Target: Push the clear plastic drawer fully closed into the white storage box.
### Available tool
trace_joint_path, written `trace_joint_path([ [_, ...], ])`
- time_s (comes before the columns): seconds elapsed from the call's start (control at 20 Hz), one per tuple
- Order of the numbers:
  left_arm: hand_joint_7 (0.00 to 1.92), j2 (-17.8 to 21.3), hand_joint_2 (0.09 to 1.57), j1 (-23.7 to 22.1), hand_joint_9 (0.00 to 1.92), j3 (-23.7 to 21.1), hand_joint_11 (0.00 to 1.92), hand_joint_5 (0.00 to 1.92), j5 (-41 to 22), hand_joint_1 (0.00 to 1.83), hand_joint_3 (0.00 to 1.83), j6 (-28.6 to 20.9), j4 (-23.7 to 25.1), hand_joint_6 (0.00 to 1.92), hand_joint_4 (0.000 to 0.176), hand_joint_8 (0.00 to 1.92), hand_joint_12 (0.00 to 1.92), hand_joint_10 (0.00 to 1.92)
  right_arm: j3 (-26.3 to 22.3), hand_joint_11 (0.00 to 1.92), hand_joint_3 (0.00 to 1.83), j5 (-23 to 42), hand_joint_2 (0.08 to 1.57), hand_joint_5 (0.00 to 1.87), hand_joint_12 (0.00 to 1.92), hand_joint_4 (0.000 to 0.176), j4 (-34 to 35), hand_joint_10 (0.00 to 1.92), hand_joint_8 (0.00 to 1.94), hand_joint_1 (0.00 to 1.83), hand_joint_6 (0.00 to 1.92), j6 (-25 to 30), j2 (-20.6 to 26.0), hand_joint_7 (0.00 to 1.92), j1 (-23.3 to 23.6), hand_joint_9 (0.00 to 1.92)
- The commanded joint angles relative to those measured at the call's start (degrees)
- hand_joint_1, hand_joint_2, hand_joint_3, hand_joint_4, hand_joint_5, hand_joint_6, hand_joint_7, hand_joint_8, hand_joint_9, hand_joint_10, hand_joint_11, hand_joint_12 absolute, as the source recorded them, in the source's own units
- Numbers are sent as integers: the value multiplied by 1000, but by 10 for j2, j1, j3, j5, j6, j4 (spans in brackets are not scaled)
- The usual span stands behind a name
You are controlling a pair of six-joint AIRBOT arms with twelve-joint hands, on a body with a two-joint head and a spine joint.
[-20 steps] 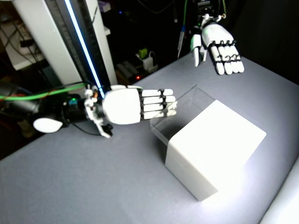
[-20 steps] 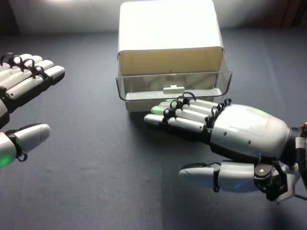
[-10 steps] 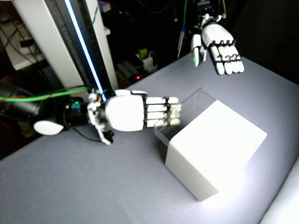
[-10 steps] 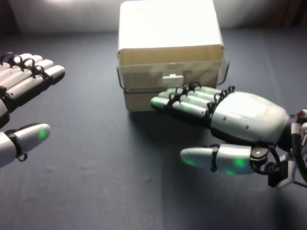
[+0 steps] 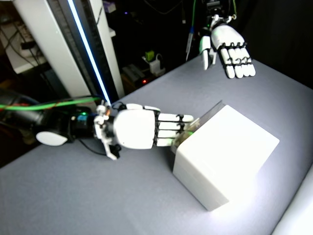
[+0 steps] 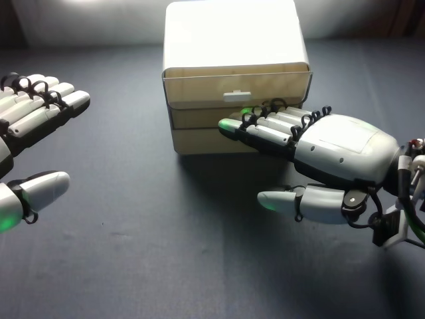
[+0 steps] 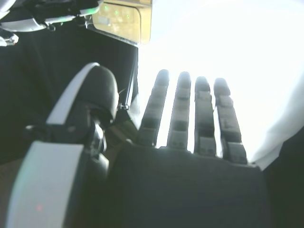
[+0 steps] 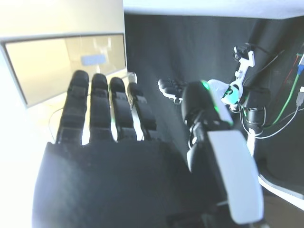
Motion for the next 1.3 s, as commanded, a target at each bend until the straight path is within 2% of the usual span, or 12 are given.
trace_joint_path([
  [0.0,0,0,1571,-2,0,2,0,0,-69,0,49,-1,-11,0,0,0,0,0,7,0,0,73,1393,0,0,0,30,0,0,464,0,0,3,0,12,0],
  [0.35,0,-1,1571,-2,0,2,0,0,-69,0,42,-1,-11,0,0,0,0,0,16,0,0,71,1388,0,0,0,43,0,0,539,0,0,3,0,15,0],
  [0.4,0,-1,1571,-2,0,2,0,0,-70,0,51,-1,-11,0,0,0,0,0,16,8,0,71,1405,2,360,0,43,4,0,510,0,0,3,0,15,33],
  [0.6,0,-1,1566,-1,0,2,0,0,-73,0,49,-1,-12,0,0,0,0,0,5,0,0,84,1390,135,879,0,39,30,19,643,17,9,10,127,15,180],
  [0.75,0,0,1570,1,0,1,0,0,-76,0,47,-1,-14,0,0,0,0,0,-7,0,4,118,1428,150,1047,0,28,18,8,533,6,40,25,168,10,204],
  [0.9,0,0,1571,6,0,0,0,0,-82,0,46,-1,-18,0,3,0,0,0,-24,0,3,157,1442,320,1609,0,26,141,46,379,28,49,44,502,-5,491],
  [0.95,0,0,1571,8,0,-1,0,0,-85,0,46,-1,-20,0,3,0,0,0,-31,0,3,174,1442,320,1609,0,26,141,46,379,28,55,53,502,-14,491],
  [1.0,0,0,1571,10,0,-1,0,0,-87,0,47,-1,-22,0,8,0,0,0,-36,380,1,192,1441,515,1893,0,27,1328,709,601,37,63,62,612,-23,495],
  [1.05,0,1,1571,12,0,-2,0,0,-89,0,47,-1,-23,0,16,0,0,0,-40,263,0,207,1434,464,1915,36,29,1433,844,699,1404,70,68,476,-31,312],
  [1.1,0,1,1571,14,0,-2,0,0,-91,0,47,-1,-24,0,17,0,0,0,-48,62,0,228,1454,421,1885,85,34,1207,668,677,1732,74,80,442,-43,231],
  [1.2,0,1,1571,15,0,-3,0,0,-93,0,47,-2,-25,0,19,0,0,0,-60,12,0,253,1456,416,1865,87,42,1120,551,683,1792,74,100,497,-59,259],
  [1.25,0,1,1569,17,0,-3,0,0,-95,0,58,-2,-26,0,13,0,0,0,-68,20,2,270,1468,328,1776,0,48,965,402,530,1071,74,110,547,-71,298],
])
